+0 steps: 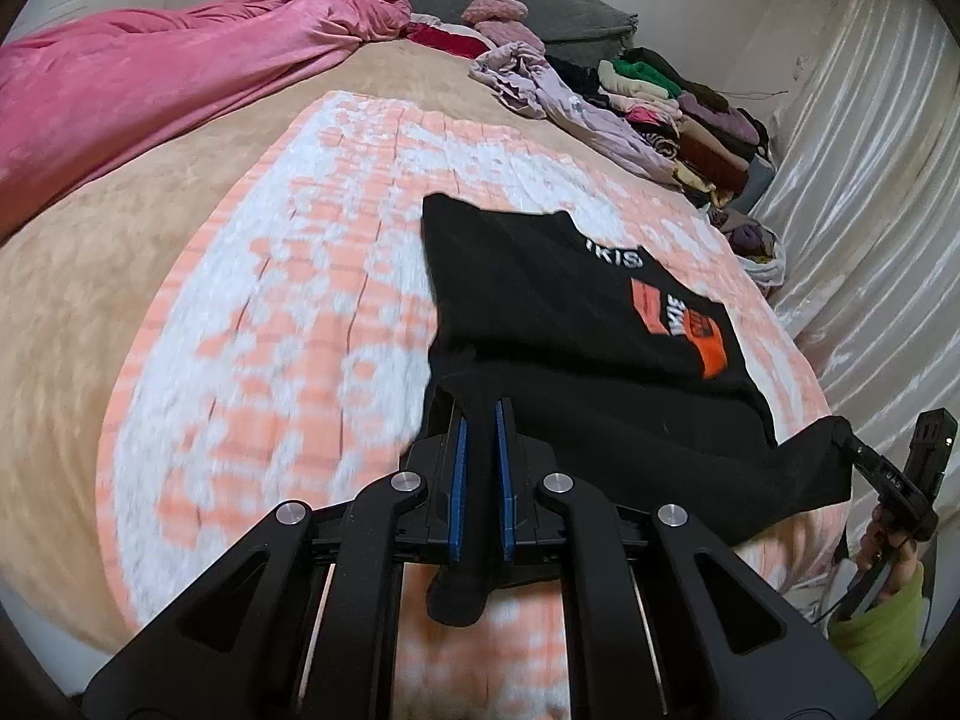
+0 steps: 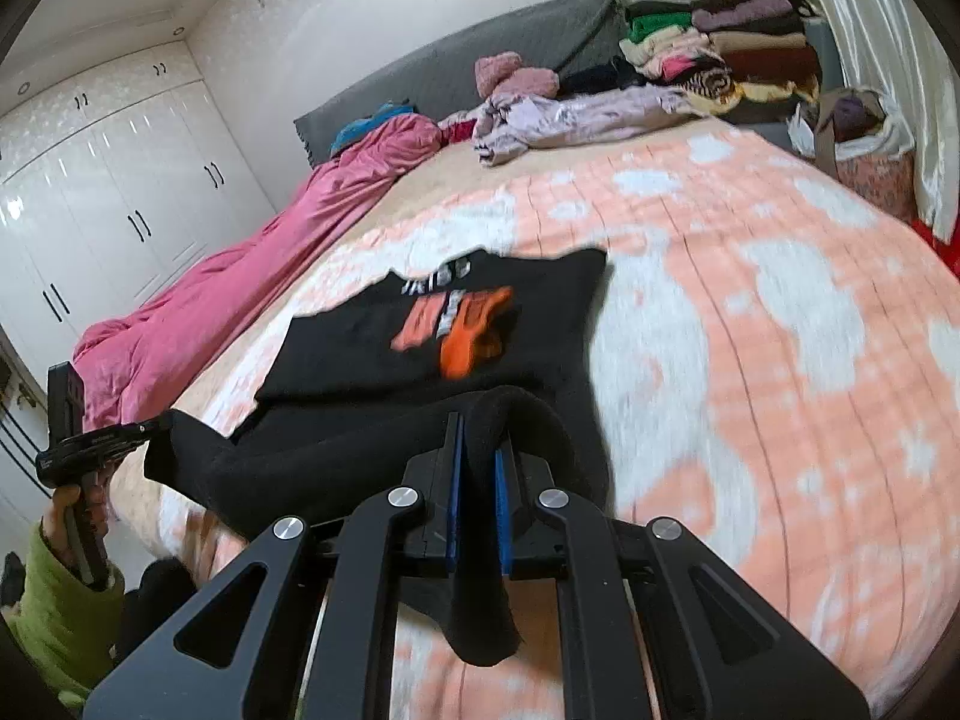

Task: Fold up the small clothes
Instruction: 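Lift the hem with both tools and fold it over toward the collar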

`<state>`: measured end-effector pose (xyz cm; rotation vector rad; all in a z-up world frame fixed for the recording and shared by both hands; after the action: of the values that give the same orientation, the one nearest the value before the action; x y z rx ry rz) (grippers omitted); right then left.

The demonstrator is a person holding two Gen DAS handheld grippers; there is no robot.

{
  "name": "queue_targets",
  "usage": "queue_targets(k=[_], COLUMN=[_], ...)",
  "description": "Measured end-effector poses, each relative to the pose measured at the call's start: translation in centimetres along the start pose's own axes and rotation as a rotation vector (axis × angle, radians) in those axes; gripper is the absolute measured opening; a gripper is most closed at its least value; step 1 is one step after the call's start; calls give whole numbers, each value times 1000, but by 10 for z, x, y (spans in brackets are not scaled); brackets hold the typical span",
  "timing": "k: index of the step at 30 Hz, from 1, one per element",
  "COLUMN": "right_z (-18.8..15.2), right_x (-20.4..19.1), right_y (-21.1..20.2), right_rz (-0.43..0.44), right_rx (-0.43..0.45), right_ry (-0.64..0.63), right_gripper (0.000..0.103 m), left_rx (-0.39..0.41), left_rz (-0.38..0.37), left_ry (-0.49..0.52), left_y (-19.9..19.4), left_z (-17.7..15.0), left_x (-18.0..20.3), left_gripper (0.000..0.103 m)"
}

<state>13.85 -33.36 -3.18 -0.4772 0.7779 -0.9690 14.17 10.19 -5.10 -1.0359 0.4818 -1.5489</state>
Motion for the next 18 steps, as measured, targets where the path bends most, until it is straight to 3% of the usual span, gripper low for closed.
queue_targets(k=[7,18], right_z=[52,80], right_x=[10,38], right_y=[26,81], right_rz=[-33,-97], right_rx=[30,-17], right_ry=[6,46], right_gripper=[8,8], left_rx=[0,-11], left_rz=[-5,44], left_ry=[-47,-36], left_y=[24,63], left_z=[41,84], left_x=[-14,-14], left_gripper=[3,3])
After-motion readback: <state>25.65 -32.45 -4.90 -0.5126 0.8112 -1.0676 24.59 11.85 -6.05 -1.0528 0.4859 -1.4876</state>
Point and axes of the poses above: each gripper's, at about its wrist camera, not at the fingertips, and y roughly the way its jaws point, x to its right, z to its top, the point moved 10 cm from there along y, roughly the way its jaws point, and after that the axes turned 8 degrees about -x, right-handed, at the moved point
